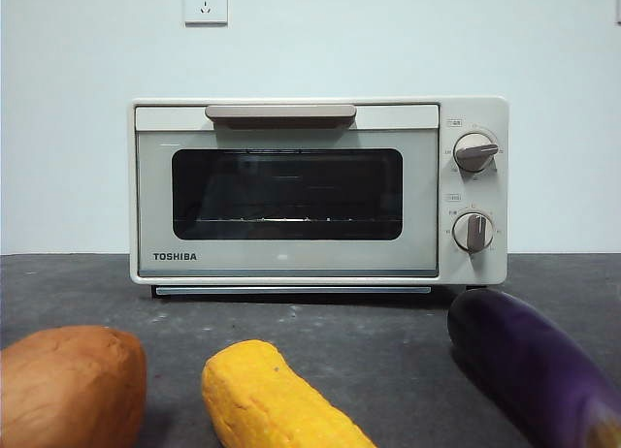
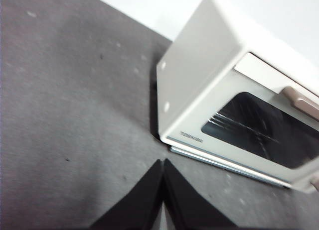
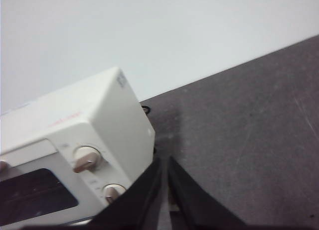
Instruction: Take the eggplant from the table,put the eggplant in the oven
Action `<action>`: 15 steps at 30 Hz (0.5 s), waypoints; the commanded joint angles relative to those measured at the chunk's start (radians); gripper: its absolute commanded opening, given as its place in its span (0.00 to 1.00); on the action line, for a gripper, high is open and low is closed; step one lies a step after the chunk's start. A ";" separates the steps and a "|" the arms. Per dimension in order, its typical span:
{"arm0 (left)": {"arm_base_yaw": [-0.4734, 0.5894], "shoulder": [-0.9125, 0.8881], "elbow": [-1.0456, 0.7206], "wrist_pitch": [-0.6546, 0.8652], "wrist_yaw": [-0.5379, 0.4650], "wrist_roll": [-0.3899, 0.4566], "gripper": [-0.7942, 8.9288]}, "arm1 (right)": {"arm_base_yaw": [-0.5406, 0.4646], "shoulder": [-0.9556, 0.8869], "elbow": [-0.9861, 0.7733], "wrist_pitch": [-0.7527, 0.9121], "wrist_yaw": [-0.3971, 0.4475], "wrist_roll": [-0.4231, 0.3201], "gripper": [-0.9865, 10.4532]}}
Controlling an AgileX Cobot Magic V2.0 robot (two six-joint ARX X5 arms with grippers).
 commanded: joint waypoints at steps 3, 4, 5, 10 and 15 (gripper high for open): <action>0.000 0.158 0.137 0.011 0.120 0.085 0.09 | 0.002 0.106 0.124 -0.084 -0.056 -0.074 0.09; 0.000 0.192 0.166 0.011 0.152 0.097 0.09 | 0.002 0.130 0.151 -0.108 -0.065 -0.091 0.09; -0.001 0.224 0.194 0.011 0.182 0.108 0.09 | 0.002 0.155 0.177 -0.133 -0.068 -0.105 0.09; -0.003 0.373 0.332 -0.018 0.330 0.149 0.09 | 0.003 0.269 0.293 -0.267 -0.096 -0.176 0.09; -0.027 0.497 0.468 -0.138 0.423 0.234 0.09 | 0.032 0.369 0.377 -0.407 -0.195 -0.206 0.09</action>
